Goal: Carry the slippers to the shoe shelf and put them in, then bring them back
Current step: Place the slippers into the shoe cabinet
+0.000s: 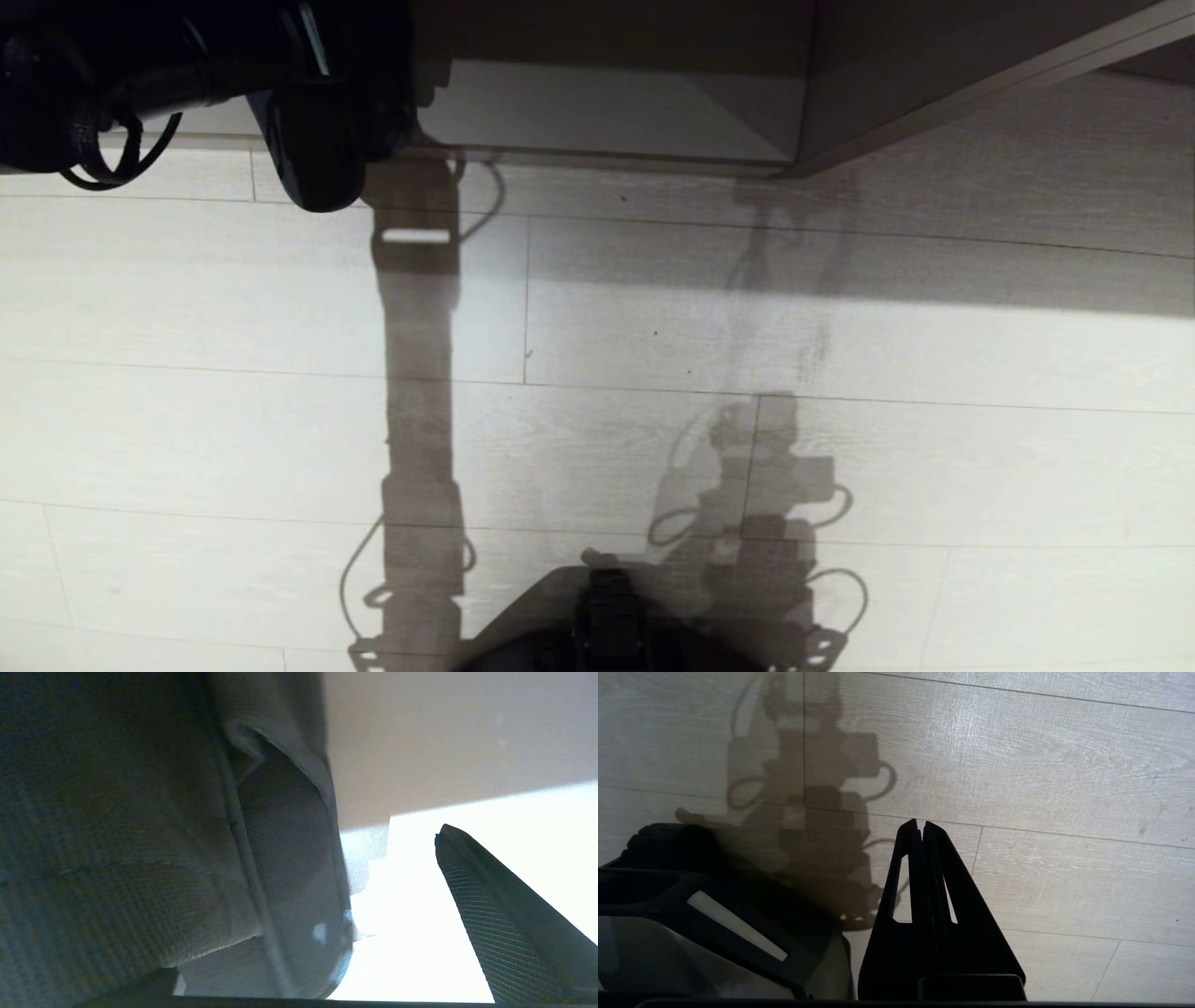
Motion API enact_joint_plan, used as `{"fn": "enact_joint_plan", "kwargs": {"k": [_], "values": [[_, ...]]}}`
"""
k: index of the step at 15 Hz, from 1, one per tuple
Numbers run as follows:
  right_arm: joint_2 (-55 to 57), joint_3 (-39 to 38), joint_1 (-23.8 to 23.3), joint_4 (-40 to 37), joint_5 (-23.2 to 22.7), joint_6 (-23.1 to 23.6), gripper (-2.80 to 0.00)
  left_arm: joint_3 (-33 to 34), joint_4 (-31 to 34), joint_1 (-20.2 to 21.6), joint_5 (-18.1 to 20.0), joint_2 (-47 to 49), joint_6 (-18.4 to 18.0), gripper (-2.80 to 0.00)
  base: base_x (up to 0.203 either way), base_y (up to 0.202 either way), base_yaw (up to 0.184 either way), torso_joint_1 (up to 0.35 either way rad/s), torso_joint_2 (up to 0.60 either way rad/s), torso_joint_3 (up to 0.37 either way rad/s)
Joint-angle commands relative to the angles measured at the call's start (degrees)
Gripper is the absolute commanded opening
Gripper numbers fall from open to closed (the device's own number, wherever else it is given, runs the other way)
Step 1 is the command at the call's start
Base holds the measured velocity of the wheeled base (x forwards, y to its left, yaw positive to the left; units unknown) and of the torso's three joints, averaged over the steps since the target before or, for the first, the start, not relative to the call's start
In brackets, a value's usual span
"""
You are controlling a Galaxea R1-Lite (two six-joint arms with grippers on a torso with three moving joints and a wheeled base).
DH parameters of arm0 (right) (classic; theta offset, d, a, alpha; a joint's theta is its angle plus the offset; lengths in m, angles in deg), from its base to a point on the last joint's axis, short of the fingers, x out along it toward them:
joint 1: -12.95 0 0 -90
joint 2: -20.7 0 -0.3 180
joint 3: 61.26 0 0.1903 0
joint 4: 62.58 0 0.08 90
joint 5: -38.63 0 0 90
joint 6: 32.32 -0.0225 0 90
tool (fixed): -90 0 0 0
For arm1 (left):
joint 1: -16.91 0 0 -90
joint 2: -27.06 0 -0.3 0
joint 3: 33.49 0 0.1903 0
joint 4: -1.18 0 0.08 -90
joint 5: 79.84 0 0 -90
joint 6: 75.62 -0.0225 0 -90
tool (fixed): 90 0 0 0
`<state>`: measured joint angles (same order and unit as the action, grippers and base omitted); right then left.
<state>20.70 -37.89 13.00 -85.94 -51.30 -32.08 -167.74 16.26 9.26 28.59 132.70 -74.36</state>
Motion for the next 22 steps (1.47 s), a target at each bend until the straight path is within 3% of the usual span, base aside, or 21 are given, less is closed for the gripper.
{"fn": "enact_joint_plan", "kwargs": {"k": [1, 5, 11, 14, 18, 22], "values": [[0.06, 0.0, 0.04, 0.0, 0.01, 0.02, -2.8, 0.89, -0.24, 0.01, 0.11, -0.64, 0.84, 0.0, 0.0, 0.0, 0.0, 0.0, 0.0, 0.0], [0.08, 0.0, 0.02, 0.0, 0.01, 0.02, -2.8, 4.12, -0.24, 0.01, 0.02, -0.88, 1.44, 0.0, 0.0, 0.0, 0.0, 0.0, 0.0, 0.0], [0.09, 0.0, -0.05, 0.0, 0.01, 0.02, -2.8, 2.52, -2.45, 0.97, -1.47, -0.08, 0.43, 0.0, 0.0, 0.0, 0.0, 0.0, 0.0, 0.0], [0.0, 0.0, 0.01, 0.0, 0.01, 0.02, -2.8, 2.51, -3.48, 1.96, -4.62, 0.7, -4.33, 0.0, 0.0, 0.0, 0.0, 0.0, 0.0, 0.0], [0.08, 0.0, 0.01, 0.0, 0.01, 0.02, -2.8, 2.52, -4.1, 2.21, -5.67, 0.66, -4.84, 0.0, 0.0, 0.0, 0.0, 0.0, 0.0, 0.0], [0.09, 0.0, 0.04, 0.0, 0.01, 0.02, -2.8, 2.45, -5.84, 2.21, -8.58, 0.7, -8.0, 0.0, 0.0, 0.0, 0.0, 0.0, 0.0, 0.0]]}}
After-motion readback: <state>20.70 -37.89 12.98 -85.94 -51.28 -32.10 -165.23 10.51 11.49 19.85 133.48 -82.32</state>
